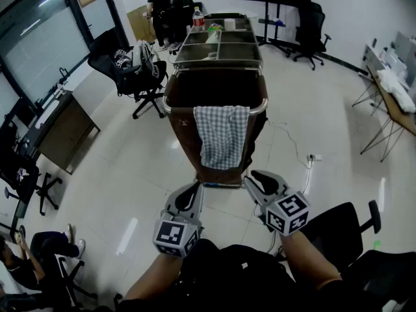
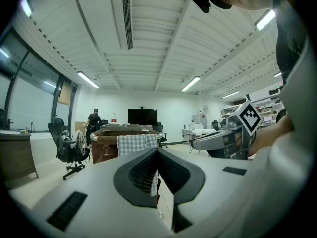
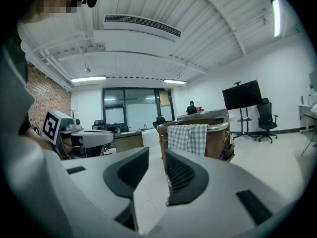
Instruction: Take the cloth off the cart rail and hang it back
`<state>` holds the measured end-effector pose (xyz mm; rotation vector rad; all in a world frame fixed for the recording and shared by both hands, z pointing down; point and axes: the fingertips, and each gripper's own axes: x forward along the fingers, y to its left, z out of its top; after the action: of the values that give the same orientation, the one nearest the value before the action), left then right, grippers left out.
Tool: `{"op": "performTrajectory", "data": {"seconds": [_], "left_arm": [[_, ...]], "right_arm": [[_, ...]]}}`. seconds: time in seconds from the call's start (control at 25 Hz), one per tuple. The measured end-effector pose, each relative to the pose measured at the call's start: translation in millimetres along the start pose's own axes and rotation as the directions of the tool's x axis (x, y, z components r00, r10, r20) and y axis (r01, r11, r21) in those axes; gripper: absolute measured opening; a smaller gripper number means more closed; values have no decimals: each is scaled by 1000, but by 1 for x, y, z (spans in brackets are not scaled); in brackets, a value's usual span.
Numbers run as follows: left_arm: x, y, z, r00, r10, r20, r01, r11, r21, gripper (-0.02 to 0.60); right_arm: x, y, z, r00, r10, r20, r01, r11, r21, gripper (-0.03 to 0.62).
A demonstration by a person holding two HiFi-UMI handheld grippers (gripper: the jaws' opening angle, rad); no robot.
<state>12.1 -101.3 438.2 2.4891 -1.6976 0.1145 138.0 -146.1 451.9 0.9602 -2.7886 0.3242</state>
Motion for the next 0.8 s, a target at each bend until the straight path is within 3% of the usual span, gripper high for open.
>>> {"op": "performTrajectory", "data": {"seconds": [0.12, 0.2, 0.36, 0.52, 0.8], "left_arm": [[11, 24, 4, 1000, 14, 2, -14, 1000, 14, 0], [19, 41, 5, 1000, 21, -4, -21, 1000, 6, 0], [38, 72, 1, 1000, 5, -11, -5, 1000, 5, 0], [59, 106, 4, 1000, -4, -3, 4, 1000, 4, 0], [87, 158, 7, 999, -40, -22, 40, 999, -7, 0]], "right_arm": [[29, -13, 6, 999, -38, 5, 38, 999, 0, 314], [49, -23, 10, 997, -75, 5, 75, 997, -8, 390], [88, -45, 11, 989, -150, -10, 150, 989, -8, 393], [126, -76, 3, 971, -234, -51, 234, 972, 1, 464], [171, -124, -5, 934, -344, -102, 350, 935, 56, 479]]}}
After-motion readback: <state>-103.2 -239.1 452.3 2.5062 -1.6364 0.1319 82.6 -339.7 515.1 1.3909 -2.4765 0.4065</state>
